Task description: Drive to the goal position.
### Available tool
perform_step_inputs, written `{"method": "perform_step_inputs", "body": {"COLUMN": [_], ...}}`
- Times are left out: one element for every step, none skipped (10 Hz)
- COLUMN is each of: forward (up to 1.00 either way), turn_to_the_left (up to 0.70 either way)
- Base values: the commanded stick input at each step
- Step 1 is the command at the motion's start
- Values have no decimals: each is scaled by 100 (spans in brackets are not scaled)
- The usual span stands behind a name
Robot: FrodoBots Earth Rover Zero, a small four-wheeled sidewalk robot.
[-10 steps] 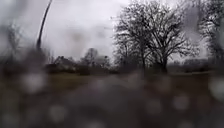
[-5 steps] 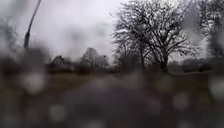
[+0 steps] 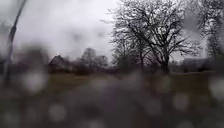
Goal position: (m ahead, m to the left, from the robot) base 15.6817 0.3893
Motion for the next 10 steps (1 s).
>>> {"method": "perform_step_inputs", "body": {"forward": [85, 85, 85, 85, 85, 85, 85, 85, 85, 85], "turn_to_the_left": [6, 0, 0, 0, 0, 0, 0, 0, 0, 0]}}
